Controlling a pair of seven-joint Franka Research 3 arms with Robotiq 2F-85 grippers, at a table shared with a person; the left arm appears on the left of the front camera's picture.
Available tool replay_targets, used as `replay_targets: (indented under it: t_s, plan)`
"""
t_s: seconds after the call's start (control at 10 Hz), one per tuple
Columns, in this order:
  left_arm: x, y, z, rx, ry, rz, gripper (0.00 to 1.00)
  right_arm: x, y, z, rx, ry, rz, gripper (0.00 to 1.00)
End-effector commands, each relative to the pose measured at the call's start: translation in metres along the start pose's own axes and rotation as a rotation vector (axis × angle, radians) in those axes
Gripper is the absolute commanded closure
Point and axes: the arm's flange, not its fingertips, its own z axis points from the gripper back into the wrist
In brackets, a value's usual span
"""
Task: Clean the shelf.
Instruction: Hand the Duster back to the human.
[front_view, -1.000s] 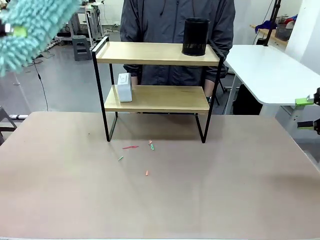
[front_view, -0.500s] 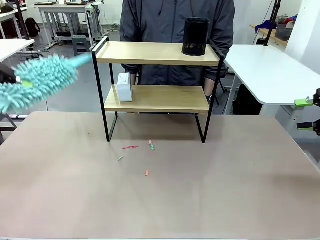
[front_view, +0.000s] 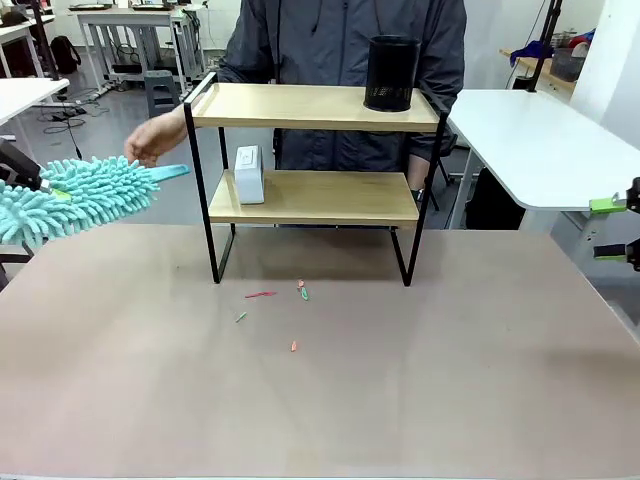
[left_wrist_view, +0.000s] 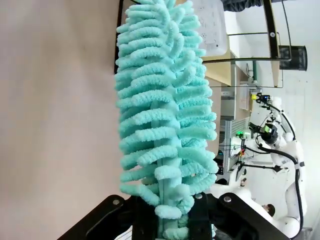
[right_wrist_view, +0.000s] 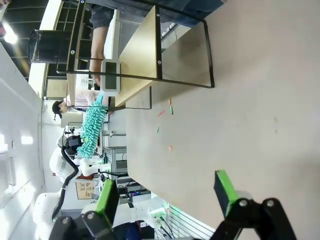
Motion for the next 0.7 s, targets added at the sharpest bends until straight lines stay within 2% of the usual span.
replay_targets:
  t_s: [0.0, 0.5, 0.6]
  plan:
    - [-0.0011, 0.0002, 0.0009, -0.032, -0.028, -0.036, 1.0, -0.0035, -0.0022, 0.0015, 0.002, 0.001, 0.005, 0.0]
    - [-0.0011, 0.0002, 0.0009, -0.032, -0.028, -0.036, 1.0, -0.0035, -0.0022, 0.0015, 0.002, 0.001, 0.005, 0.0]
    - [0.0009, -0.0001, 0.0012, -0.005, -0.009, -0.02, 0.81, -0.0035, -0.0022, 0.0015, 0.002, 0.001, 0.005, 0.0]
